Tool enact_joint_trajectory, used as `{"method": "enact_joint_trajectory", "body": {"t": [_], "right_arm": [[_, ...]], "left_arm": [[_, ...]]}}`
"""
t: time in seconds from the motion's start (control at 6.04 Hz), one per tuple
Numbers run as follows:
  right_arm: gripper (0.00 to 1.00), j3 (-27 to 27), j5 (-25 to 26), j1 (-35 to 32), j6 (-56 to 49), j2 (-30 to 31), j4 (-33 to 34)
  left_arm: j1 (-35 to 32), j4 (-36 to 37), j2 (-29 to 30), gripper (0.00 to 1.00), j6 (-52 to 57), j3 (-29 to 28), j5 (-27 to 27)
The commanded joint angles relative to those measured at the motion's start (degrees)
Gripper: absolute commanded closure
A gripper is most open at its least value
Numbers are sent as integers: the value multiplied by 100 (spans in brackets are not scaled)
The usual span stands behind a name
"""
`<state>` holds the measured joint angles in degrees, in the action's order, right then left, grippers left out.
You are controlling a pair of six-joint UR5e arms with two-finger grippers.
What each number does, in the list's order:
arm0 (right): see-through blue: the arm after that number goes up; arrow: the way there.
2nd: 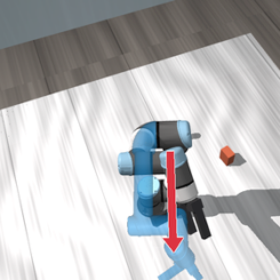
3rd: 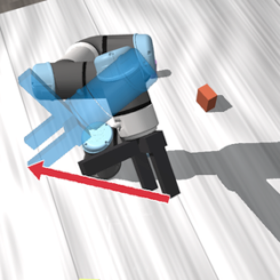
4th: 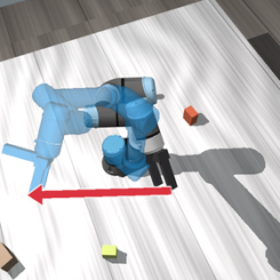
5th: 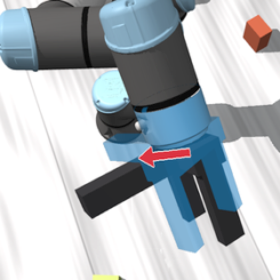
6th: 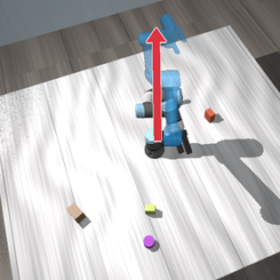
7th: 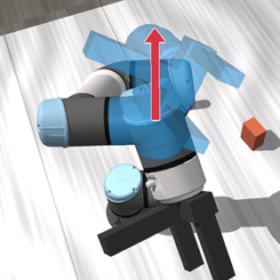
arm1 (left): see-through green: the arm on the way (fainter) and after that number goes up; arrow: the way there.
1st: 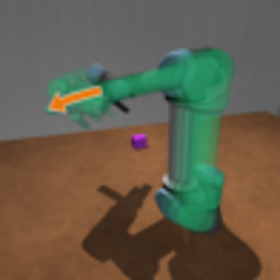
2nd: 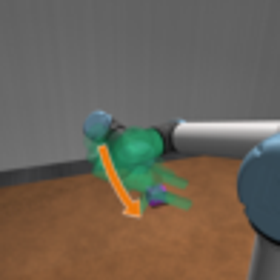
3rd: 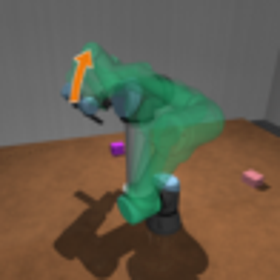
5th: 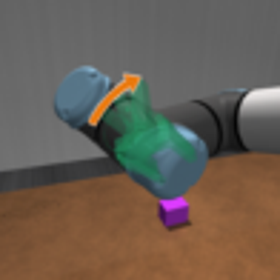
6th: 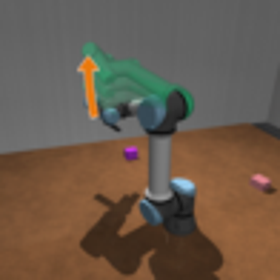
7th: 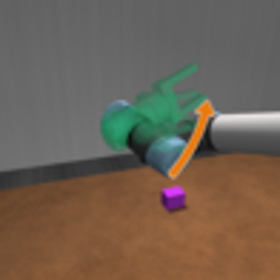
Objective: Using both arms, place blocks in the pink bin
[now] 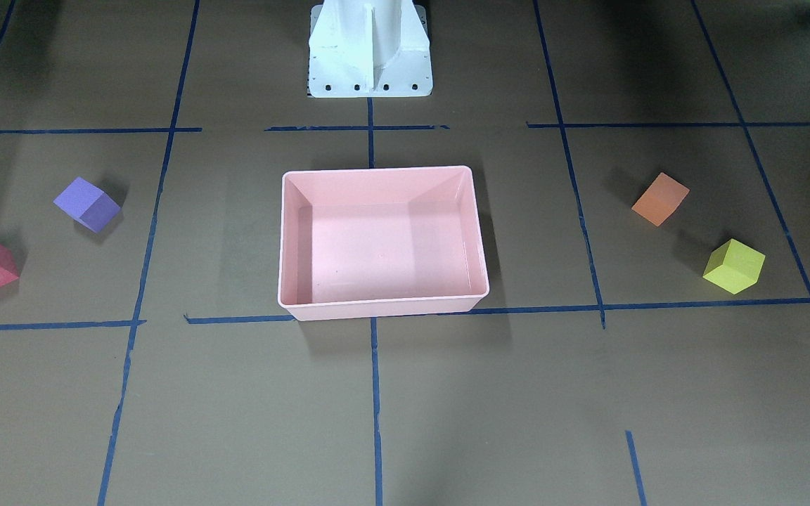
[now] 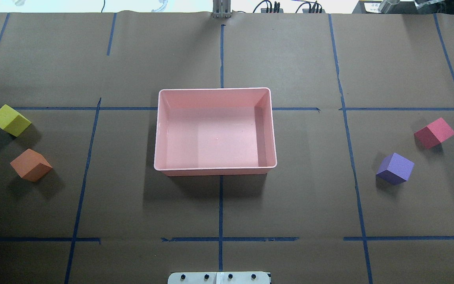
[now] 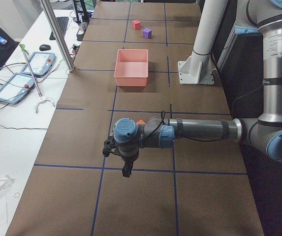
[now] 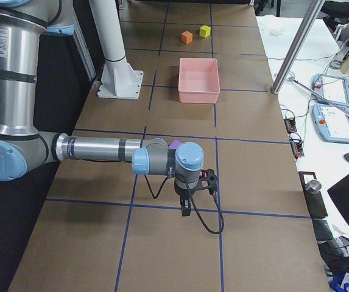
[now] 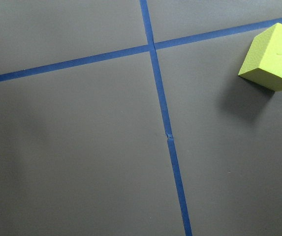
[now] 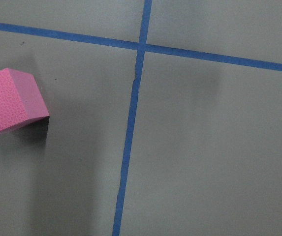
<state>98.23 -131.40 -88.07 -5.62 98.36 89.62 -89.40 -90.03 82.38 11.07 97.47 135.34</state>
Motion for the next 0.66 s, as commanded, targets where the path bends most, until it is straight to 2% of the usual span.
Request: {"method": "enact_joint_trajectory", "body": {"t": [0.0, 0.33, 0.5], "right_arm": [[0, 12, 0, 0, 0, -10, -6], [0, 38, -17, 165, 26, -123, -14], [0, 30, 0, 298, 44, -499, -310]], "left_arm": [[1, 12, -3, 0, 9, 26, 1], [1, 21, -21, 0, 18, 53, 1], [1, 21, -21, 0, 9, 44, 1]]}}
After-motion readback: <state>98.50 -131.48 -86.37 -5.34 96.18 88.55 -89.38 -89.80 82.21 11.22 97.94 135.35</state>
